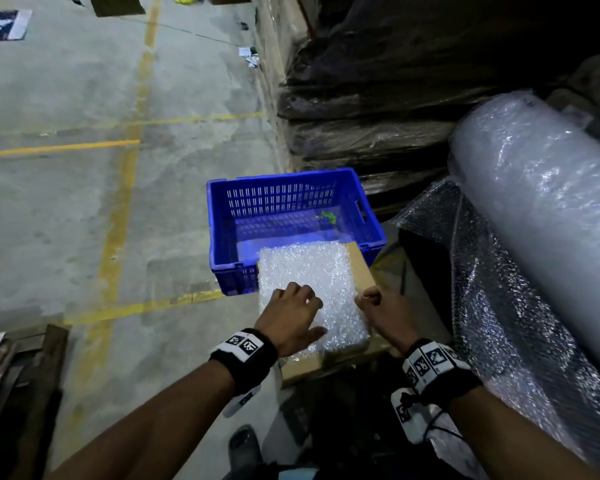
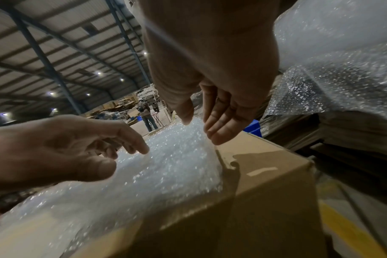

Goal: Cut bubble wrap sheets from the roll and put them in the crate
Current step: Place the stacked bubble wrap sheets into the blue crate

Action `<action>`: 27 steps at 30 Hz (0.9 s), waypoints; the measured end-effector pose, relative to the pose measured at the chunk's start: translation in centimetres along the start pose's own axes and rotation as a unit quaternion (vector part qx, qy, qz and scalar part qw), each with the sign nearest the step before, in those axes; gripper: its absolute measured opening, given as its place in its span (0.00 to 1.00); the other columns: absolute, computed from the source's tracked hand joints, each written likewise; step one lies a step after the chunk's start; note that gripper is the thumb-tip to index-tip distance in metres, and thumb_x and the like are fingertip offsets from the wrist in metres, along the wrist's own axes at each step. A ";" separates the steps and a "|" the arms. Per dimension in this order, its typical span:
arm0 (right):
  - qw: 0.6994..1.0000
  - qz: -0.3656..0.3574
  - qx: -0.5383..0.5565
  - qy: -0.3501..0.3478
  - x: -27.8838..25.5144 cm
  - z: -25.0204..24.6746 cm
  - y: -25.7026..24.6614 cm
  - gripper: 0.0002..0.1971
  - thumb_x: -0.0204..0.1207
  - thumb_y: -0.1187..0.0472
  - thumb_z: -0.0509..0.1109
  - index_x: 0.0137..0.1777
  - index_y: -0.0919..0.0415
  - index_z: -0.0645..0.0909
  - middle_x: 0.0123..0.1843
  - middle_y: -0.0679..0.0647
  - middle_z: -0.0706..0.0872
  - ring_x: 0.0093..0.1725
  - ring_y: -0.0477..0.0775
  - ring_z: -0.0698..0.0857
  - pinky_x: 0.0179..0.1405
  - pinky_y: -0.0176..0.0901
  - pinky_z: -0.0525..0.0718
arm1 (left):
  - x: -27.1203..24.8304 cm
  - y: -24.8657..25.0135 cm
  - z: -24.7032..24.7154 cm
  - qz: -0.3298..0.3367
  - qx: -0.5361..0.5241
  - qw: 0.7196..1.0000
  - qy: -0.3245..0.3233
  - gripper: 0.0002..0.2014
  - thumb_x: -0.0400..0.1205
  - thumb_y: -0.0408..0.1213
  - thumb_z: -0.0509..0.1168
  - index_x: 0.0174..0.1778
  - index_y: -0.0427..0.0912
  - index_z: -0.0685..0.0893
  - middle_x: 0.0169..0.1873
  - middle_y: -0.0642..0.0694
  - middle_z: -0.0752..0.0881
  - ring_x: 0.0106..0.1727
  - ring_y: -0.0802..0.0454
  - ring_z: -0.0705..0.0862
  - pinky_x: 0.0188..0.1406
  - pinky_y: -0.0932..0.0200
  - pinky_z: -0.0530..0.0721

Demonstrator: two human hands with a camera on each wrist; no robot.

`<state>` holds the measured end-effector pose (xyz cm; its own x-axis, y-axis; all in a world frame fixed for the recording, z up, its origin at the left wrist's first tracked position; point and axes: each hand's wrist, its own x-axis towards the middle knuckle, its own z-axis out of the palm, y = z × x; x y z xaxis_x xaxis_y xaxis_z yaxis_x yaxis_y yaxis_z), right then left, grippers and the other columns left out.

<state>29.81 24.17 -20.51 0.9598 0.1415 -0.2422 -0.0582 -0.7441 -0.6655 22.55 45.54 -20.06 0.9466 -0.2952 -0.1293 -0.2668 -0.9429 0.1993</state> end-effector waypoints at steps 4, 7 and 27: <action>0.999 0.021 -0.024 0.004 -2.5 0.4 1.2 0.10 0.79 0.56 0.75 0.54 0.62 0.85 0.45 0.52 0.86 0.49 0.53 0.85 0.49 0.41 0.77 | -0.8 1.4 1.7 0.027 0.036 0.998 -0.036 0.37 0.77 0.68 0.63 0.73 0.44 0.73 0.73 0.41 0.70 0.69 0.37 0.70 0.64 0.42 0.70; 0.999 0.039 -0.027 0.002 -3.9 0.9 1.9 0.13 0.77 0.52 0.76 0.53 0.60 0.85 0.45 0.52 0.88 0.49 0.54 0.87 0.52 0.47 0.83 | -1.2 1.9 1.8 0.035 0.041 0.998 -0.045 0.36 0.77 0.61 0.68 0.75 0.42 0.71 0.76 0.39 0.67 0.68 0.35 0.70 0.64 0.42 0.72; 0.923 0.159 0.350 -0.019 -4.3 -0.6 -1.5 0.04 0.76 0.71 0.75 0.41 0.65 0.84 0.31 0.59 0.86 0.31 0.52 0.87 0.30 0.42 0.87 | -0.9 1.0 1.3 0.005 -0.050 0.999 -0.003 0.15 0.86 0.48 0.61 0.62 0.43 0.81 0.59 0.42 0.82 0.63 0.39 0.77 0.56 0.47 0.78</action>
<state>25.93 24.24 -18.04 0.8538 0.0216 -0.5202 -0.5116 -0.1508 -0.8459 21.15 44.66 -21.00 0.9429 -0.3056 -0.1323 -0.2563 -0.9197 0.2975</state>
